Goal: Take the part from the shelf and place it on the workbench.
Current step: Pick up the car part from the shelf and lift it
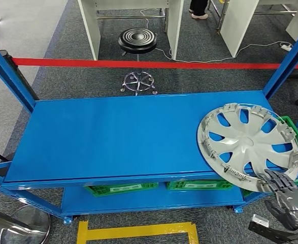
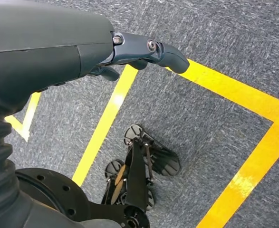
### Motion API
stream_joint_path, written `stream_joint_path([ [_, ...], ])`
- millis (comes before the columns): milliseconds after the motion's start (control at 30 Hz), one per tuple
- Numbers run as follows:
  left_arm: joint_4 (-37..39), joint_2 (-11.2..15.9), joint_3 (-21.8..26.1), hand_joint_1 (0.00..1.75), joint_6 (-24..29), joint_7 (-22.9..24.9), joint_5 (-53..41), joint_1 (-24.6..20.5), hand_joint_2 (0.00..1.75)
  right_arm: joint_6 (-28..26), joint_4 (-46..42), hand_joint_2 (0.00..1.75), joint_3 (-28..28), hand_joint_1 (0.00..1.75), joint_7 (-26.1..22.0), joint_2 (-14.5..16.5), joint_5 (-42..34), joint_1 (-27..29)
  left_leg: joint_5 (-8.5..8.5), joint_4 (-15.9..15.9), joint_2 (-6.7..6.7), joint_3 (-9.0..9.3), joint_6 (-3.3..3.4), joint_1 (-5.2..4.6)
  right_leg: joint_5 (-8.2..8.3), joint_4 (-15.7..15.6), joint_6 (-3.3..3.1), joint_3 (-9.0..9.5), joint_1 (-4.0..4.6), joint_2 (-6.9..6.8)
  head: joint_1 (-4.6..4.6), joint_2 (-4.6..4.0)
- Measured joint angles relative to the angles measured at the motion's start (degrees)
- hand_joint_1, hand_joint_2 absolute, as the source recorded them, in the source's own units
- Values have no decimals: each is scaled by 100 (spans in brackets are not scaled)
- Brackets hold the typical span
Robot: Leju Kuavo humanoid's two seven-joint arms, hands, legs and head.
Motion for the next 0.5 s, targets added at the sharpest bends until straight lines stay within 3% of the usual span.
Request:
stream_joint_path([
  [233,0,8,15,0,4,-2,-1,0,175,-66,-72,175,-70,175,-45,1,23,8,0,0,0,1,0,0,0,0,0,1,0,-2,-1,0],
  [433,0,13,88,0,3,-4,3,-1,175,-69,-121,175,-140,159,-77,3,72,17,0,0,-1,1,0,0,0,0,0,2,0,-3,-1,0],
  [500,0,19,95,0,3,-5,7,-1,175,-60,-128,175,-146,142,-91,4,81,30,0,0,-2,1,0,-1,0,0,0,2,-1,-4,-1,0],
])
